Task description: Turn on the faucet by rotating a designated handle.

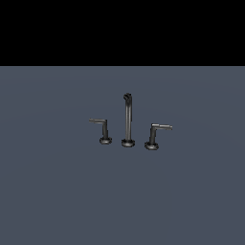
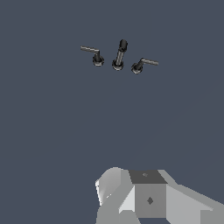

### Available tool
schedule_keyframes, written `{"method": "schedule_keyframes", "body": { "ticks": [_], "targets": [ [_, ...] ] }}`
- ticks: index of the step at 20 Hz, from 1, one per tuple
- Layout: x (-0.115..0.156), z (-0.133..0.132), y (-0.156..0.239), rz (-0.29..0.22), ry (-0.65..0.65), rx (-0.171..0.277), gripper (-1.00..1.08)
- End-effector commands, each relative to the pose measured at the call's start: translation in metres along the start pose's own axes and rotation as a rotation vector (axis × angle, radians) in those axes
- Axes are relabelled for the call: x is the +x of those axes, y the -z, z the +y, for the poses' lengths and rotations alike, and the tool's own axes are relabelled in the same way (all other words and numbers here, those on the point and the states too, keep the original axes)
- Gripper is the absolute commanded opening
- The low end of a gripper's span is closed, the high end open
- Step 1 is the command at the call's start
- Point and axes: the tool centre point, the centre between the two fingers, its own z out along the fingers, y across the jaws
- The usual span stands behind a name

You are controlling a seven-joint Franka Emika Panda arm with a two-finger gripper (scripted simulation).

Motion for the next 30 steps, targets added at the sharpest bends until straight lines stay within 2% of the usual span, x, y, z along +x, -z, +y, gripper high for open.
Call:
{"method": "schedule_keyframes", "body": {
  "ticks": [1, 14, 30],
  "targets": [
    [0.002, -0.005, -0.006, -0.001, -0.027, 0.001, -1.00],
    [0.027, -0.051, -0.055, -0.006, -0.272, 0.010, -1.00],
    [0.081, -0.105, -0.125, -0.013, -0.619, 0.026, -1.00]
  ]
}}
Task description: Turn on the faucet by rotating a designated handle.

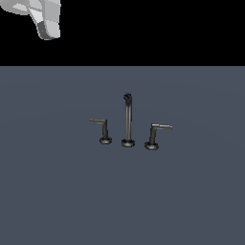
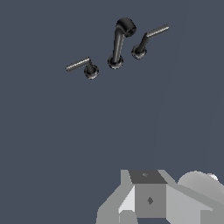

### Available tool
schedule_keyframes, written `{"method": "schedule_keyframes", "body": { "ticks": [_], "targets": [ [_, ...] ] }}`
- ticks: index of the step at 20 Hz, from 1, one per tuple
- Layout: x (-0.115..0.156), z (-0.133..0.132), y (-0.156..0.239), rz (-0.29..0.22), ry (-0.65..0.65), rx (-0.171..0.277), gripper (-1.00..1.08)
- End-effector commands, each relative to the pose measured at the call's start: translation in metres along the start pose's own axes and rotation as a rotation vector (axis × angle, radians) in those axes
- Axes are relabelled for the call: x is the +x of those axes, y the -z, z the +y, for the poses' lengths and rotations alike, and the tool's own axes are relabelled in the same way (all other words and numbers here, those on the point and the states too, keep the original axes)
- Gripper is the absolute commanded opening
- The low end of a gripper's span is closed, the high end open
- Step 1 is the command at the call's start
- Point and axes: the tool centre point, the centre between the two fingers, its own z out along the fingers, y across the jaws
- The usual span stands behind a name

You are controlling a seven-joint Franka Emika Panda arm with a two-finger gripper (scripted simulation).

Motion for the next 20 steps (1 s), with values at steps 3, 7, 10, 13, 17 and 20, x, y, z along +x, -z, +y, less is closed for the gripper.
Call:
{"method": "schedule_keyframes", "body": {
  "ticks": [3, 7, 10, 13, 17, 20],
  "targets": [
    [0.008, -0.020, -0.020, -0.003, -0.097, 0.006, -1.00],
    [0.017, -0.036, -0.037, -0.005, -0.181, 0.010, -1.00],
    [0.025, -0.048, -0.049, -0.006, -0.241, 0.013, -1.00],
    [0.033, -0.059, -0.061, -0.008, -0.300, 0.016, -1.00],
    [0.044, -0.072, -0.076, -0.009, -0.376, 0.020, -1.00],
    [0.053, -0.081, -0.087, -0.010, -0.432, 0.022, -1.00]
  ]
}}
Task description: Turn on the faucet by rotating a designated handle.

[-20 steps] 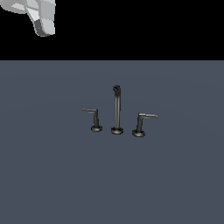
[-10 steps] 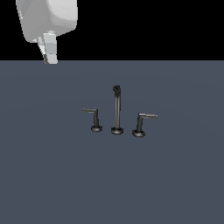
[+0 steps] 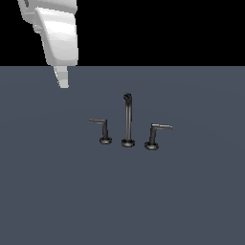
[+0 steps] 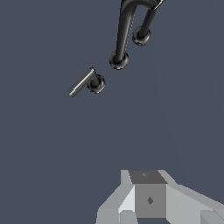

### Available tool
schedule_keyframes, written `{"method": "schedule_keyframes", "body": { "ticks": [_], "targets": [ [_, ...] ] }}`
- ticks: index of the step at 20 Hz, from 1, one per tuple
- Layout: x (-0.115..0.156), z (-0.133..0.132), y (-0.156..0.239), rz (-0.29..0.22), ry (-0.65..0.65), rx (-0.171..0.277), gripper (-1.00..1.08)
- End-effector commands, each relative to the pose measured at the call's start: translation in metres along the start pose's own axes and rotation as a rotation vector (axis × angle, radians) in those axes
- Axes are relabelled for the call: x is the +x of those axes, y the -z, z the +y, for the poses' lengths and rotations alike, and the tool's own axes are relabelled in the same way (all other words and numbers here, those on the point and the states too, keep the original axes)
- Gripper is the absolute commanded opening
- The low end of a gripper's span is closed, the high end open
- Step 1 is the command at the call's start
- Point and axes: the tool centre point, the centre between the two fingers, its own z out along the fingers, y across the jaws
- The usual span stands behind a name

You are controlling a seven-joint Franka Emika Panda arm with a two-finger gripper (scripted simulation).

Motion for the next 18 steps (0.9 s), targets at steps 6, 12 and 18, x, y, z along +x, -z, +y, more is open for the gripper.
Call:
{"method": "schedule_keyframes", "body": {
  "ticks": [6, 12, 18],
  "targets": [
    [0.014, -0.028, -0.028, -0.002, -0.139, 0.006, -1.00],
    [0.029, -0.049, -0.051, -0.002, -0.251, 0.010, -1.00],
    [0.048, -0.070, -0.076, 0.000, -0.376, 0.013, -1.00]
  ]
}}
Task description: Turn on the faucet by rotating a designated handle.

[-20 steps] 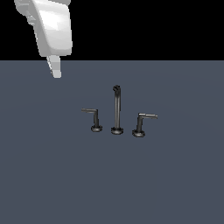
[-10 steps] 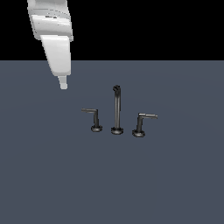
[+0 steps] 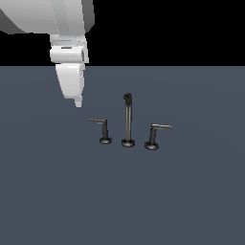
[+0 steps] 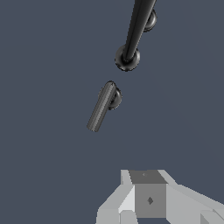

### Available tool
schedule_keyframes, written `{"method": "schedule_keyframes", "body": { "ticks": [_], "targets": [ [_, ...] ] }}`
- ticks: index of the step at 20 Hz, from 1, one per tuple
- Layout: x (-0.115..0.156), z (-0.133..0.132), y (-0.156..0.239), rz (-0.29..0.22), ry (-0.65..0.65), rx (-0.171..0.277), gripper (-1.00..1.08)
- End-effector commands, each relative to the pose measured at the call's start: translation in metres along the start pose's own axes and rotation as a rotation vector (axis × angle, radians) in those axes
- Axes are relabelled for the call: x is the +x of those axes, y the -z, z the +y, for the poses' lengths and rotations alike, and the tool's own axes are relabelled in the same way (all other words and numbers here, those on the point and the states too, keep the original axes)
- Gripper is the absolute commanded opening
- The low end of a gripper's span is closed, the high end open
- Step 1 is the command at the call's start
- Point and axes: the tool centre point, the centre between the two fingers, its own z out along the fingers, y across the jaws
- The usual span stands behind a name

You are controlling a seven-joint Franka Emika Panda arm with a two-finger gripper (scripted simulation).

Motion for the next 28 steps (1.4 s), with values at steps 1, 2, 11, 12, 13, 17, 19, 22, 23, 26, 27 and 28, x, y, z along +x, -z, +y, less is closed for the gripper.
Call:
{"method": "schedule_keyframes", "body": {
  "ticks": [1, 2, 11, 12, 13, 17, 19, 22, 23, 26, 27, 28],
  "targets": [
    [0.006, -0.011, -0.011, 0.001, -0.056, 0.002, -1.00],
    [0.008, -0.016, -0.016, 0.002, -0.079, 0.002, -1.00],
    [0.036, -0.054, -0.057, 0.005, -0.284, 0.008, -1.00],
    [0.039, -0.058, -0.060, 0.005, -0.304, 0.009, -1.00],
    [0.042, -0.061, -0.064, 0.005, -0.322, 0.009, -1.00],
    [0.052, -0.071, -0.075, 0.004, -0.383, 0.011, -1.00],
    [0.056, -0.074, -0.079, 0.004, -0.405, 0.012, -1.00],
    [0.060, -0.078, -0.083, 0.003, -0.426, 0.013, -1.00],
    [0.061, -0.078, -0.083, 0.002, -0.430, 0.013, -1.00],
    [0.061, -0.079, -0.083, 0.002, -0.433, 0.013, -1.00],
    [0.061, -0.079, -0.083, 0.002, -0.433, 0.013, -1.00],
    [0.061, -0.079, -0.083, 0.002, -0.433, 0.013, -1.00]
  ]
}}
